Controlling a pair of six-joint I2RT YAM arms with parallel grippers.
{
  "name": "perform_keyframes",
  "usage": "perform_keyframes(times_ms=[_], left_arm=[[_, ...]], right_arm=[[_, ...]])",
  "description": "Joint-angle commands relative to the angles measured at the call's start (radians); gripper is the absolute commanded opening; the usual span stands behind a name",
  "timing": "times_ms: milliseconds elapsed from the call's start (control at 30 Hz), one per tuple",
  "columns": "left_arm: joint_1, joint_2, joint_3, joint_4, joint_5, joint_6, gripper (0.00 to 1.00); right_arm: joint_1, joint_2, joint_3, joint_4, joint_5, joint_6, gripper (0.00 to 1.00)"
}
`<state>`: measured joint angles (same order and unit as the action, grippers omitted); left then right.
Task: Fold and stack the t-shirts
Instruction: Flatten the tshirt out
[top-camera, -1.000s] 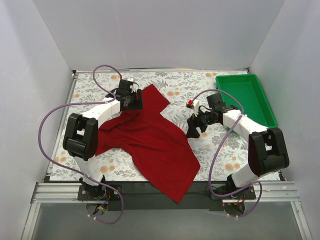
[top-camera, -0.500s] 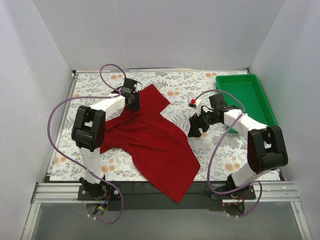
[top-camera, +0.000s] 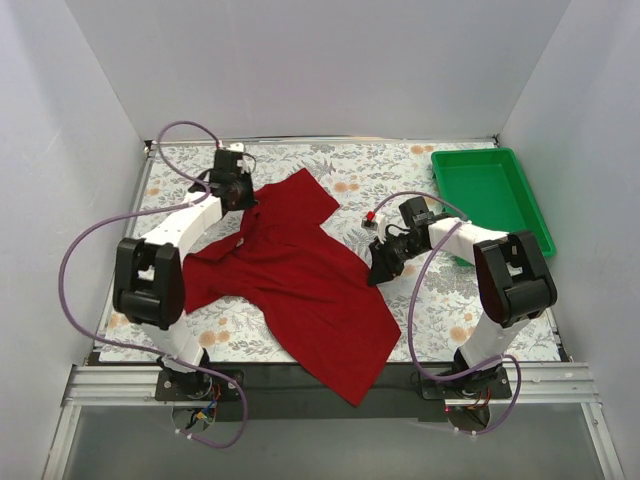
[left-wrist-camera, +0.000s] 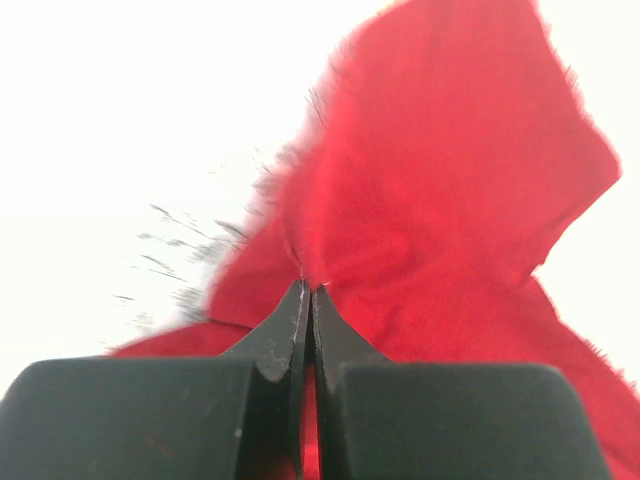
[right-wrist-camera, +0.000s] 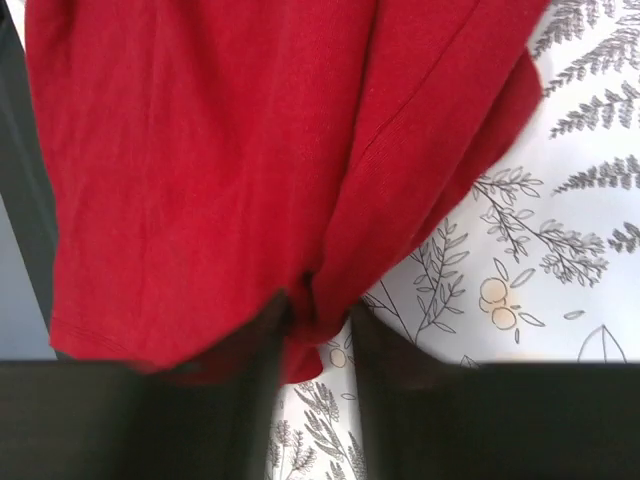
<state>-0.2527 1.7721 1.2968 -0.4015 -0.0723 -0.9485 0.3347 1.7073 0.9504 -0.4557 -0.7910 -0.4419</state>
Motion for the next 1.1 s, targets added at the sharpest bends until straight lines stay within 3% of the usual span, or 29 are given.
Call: perform_keyframes(times_ms=[0,33,100,267,333,500,567,600,667,733,767,867,967,1067], left_arm=[[0.058,-0.163,-0.030,0.058,-0.035,0.013,0.00],[0.087,-0.175,-0.039,0.062,-0.038,0.010,0.00],[0.115,-0.210,-0.070,0.087,-0.032,-0.010,0.00],[0.188,-0.209,-0.064,0.104,0.000,-0.050,0.00],[0.199,-0.188,-0.045,0.105,0.011,-0.067,0.00],[0.217,-0.070,0.073,0.113,0.025,-0.108,0.00],[0.222,-0.019,0.119,0.110,0.048,-0.110,0.00],[0.225,-0.007,0.145,0.090,0.058,-0.108,0.00],[0.225,-0.002,0.199,0.070,0.071,-0.089,0.27],[0.225,-0.048,0.194,0.063,0.071,-0.075,0.44],[0.225,-0.069,0.185,0.058,0.071,-0.069,0.52],[0.225,-0.176,0.094,-0.006,0.115,-0.088,0.62],[0.224,-0.327,-0.093,-0.049,0.155,-0.149,0.63],[0.213,-0.483,-0.247,-0.102,0.270,-0.300,0.55]], right_arm=[[0.009,-0.003,0.062,-0.017,-0.010,-0.006,0.26],[0.007,-0.009,0.068,-0.018,0.022,-0.012,0.11],[0.007,-0.040,0.096,-0.020,0.067,-0.032,0.01],[0.006,-0.054,0.252,-0.038,0.355,-0.124,0.01],[0.004,-0.020,0.388,-0.049,0.483,-0.170,0.01],[0.003,0.221,0.713,-0.051,0.696,-0.184,0.02],[0.004,0.299,0.830,-0.070,0.714,-0.175,0.27],[0.003,0.305,0.849,-0.083,0.707,-0.172,0.47],[0.003,0.255,0.819,-0.087,0.661,-0.178,0.61],[0.000,0.188,0.743,-0.077,0.612,-0.211,0.72],[-0.003,0.113,0.655,-0.066,0.589,-0.257,0.73],[-0.026,-0.045,0.434,-0.077,0.446,-0.470,0.77],[-0.043,-0.159,0.273,-0.127,0.365,-0.671,0.79],[-0.060,-0.215,0.131,-0.144,0.326,-0.794,0.79]])
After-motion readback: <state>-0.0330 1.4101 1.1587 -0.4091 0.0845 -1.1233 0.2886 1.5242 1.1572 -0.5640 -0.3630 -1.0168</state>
